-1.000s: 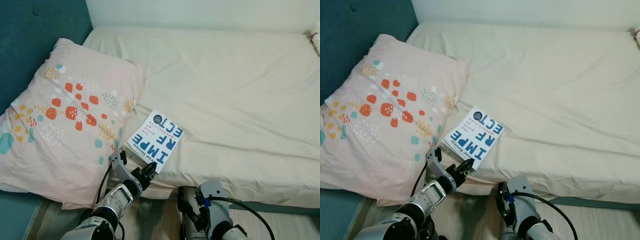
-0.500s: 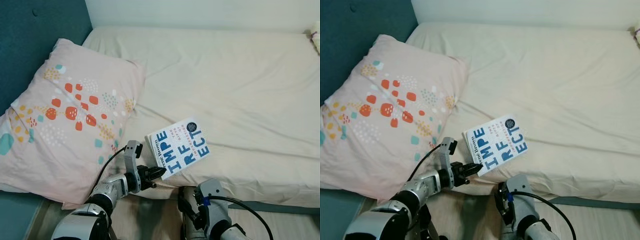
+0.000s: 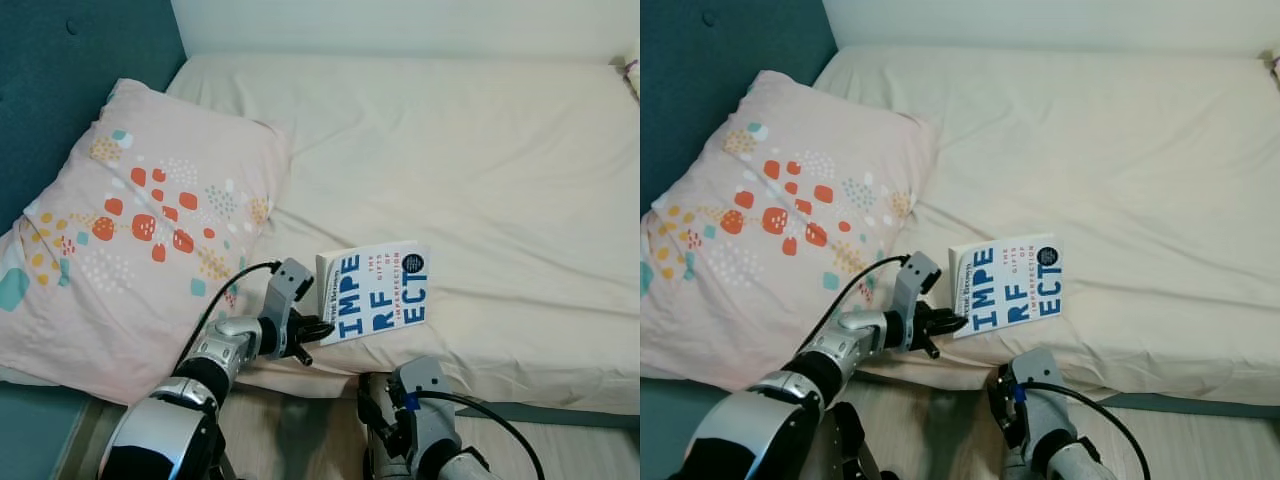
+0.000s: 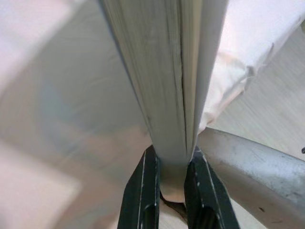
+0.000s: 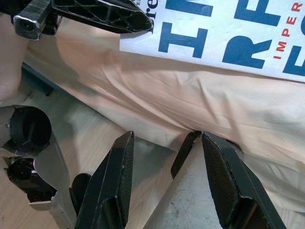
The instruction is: Clean up the room
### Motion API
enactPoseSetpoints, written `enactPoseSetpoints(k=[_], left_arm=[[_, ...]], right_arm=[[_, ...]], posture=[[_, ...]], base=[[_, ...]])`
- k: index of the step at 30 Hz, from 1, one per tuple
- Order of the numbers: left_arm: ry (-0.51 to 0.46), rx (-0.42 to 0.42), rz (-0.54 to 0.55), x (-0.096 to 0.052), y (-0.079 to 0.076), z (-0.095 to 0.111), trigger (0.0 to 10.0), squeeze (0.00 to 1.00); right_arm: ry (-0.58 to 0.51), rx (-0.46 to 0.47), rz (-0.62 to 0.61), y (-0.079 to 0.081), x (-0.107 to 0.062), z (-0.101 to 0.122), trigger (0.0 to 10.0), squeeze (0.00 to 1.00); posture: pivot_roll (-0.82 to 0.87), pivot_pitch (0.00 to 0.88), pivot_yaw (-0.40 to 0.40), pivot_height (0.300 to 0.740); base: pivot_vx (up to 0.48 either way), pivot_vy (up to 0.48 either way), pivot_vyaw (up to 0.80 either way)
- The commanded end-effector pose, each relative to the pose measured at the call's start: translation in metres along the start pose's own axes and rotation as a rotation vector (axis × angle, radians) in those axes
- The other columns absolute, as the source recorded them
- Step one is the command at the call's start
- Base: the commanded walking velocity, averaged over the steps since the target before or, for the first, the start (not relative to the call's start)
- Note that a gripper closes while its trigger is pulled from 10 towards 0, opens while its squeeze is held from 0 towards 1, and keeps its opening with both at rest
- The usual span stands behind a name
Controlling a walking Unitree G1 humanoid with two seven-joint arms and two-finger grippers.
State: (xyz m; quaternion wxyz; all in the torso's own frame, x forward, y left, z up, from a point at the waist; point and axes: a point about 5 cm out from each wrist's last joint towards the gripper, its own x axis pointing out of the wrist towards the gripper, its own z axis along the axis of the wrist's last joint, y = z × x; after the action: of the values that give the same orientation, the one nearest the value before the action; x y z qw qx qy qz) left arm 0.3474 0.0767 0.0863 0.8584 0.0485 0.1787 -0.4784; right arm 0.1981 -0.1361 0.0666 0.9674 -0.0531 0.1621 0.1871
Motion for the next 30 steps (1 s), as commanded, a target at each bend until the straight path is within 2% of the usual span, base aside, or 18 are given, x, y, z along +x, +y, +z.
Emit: enactPoseSetpoints(k=[1,3,7,10,12,17,22,26,27,28,30], left_arm=[[0.077,0.04,0.007,-0.006,0.004,-0.009,0.0,0.0],[0.105,0.103,0.013,-0.008,0.009,-0.003,0.0,0.0],[0.138,0.164,0.007,-0.012,0.013,0.001,0.0,0.0],[0.201,0.261,0.001,-0.018,0.019,0.003,0.0,0.0],[0.223,0.289,-0.001,-0.022,0.023,0.006,0.0,0.0],[0.243,0.309,-0.017,-0.025,0.026,0.009,0.0,0.0],[0.324,0.305,-0.114,-0.034,0.026,0.0,0.0,0.0],[0.346,0.308,-0.141,-0.036,0.026,-0.002,0.0,0.0],[0.389,0.334,-0.167,-0.04,0.026,-0.007,0.0,0.0],[0.389,0.334,-0.167,-0.04,0.026,-0.007,0.0,0.0],[0.381,0.402,-0.109,-0.039,0.029,-0.005,0.0,0.0]], right_arm=[[0.018,0.015,0.002,0.002,-0.002,-0.006,10.0,0.0],[0.017,0.017,-0.001,0.002,-0.001,-0.006,10.0,0.0],[0.016,0.02,-0.003,0.002,-0.001,-0.006,10.0,0.0],[0.017,0.02,-0.004,0.002,-0.001,-0.006,10.0,0.0],[0.018,0.021,-0.004,0.002,-0.002,-0.007,10.0,0.0],[0.019,0.021,-0.002,0.002,-0.002,-0.007,10.0,0.0],[0.02,0.024,-0.004,0.002,-0.001,-0.008,10.0,0.0],[0.02,0.025,-0.004,0.002,-0.001,-0.008,10.0,0.0],[0.02,0.025,-0.002,0.002,-0.001,-0.007,10.0,0.0],[0.02,0.025,-0.002,0.002,-0.001,-0.007,10.0,0.0],[0.02,0.024,0.001,0.002,0.0,-0.007,10.0,0.0]], posture=[[-0.24,0.278,0.072,0.556],[-0.24,0.283,0.075,0.556],[-0.24,0.283,0.075,0.556],[-0.23,0.287,0.074,0.556],[-0.23,0.288,0.074,0.556],[-0.23,0.287,0.073,0.556],[-0.22,0.289,0.073,0.556],[-0.22,0.291,0.07,0.556],[-0.22,0.29,0.067,0.556],[-0.22,0.29,0.067,0.556],[-0.22,0.29,0.066,0.556]], base=[[0.0,0.0,0.0],[0.0,0.0,0.0],[0.0,0.0,0.0],[0.0,0.0,0.0],[0.0,0.0,0.0],[0.0,0.0,0.0],[0.0,0.0,0.0],[0.0,0.0,0.0],[0.0,0.0,0.0],[0.0,0.0,0.0],[0.0,0.0,0.0]])
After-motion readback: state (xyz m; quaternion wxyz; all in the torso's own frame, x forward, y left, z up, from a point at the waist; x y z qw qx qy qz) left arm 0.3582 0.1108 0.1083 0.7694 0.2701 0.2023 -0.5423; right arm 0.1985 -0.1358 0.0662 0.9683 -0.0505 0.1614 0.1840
